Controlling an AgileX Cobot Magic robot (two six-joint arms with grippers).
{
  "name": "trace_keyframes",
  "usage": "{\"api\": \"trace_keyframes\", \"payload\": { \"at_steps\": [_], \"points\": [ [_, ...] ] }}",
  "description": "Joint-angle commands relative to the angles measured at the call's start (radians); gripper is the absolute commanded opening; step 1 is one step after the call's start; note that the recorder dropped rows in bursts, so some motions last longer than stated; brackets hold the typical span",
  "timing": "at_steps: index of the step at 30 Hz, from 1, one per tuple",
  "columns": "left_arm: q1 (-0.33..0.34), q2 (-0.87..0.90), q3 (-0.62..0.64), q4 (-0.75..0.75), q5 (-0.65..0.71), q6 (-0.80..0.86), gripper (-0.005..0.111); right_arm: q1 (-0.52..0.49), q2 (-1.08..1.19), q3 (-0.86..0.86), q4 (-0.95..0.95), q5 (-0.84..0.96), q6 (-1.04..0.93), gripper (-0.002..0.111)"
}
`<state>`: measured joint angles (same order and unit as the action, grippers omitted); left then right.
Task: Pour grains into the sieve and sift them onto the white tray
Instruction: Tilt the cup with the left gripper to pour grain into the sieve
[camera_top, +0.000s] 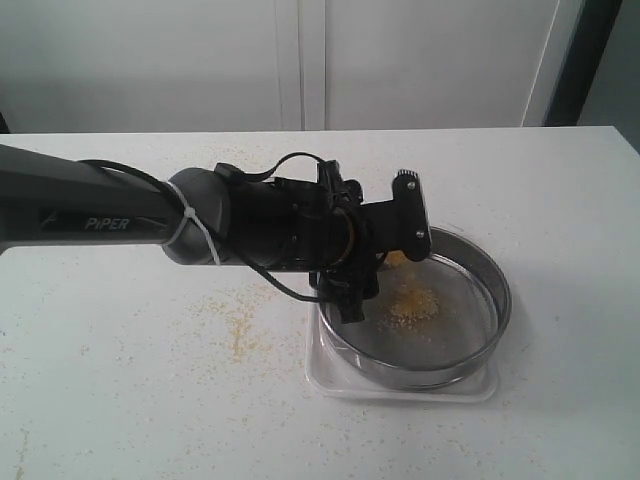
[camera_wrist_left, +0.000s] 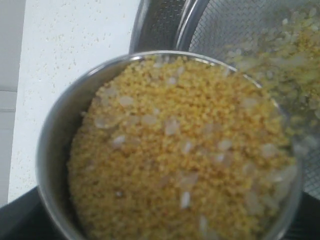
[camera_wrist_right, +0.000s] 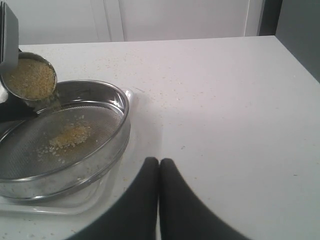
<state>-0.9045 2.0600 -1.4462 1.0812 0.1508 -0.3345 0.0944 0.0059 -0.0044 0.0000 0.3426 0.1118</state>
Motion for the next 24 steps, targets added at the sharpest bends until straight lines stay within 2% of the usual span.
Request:
{"api": "trace_keyframes", "payload": {
  "at_steps": [1,24],
  "points": [
    [-0.005,-0.011,-0.009,0.018,0.002,0.045,0.000,0.005,-0.006,0.004,-0.008,-0.002,-0.002,0.000],
    [-0.005,-0.011,-0.009,0.031,-0.024,0.236,0.000,0.005,-0.006,0.004,-0.008,-0.002,-0.002,0.000]
  ]
}}
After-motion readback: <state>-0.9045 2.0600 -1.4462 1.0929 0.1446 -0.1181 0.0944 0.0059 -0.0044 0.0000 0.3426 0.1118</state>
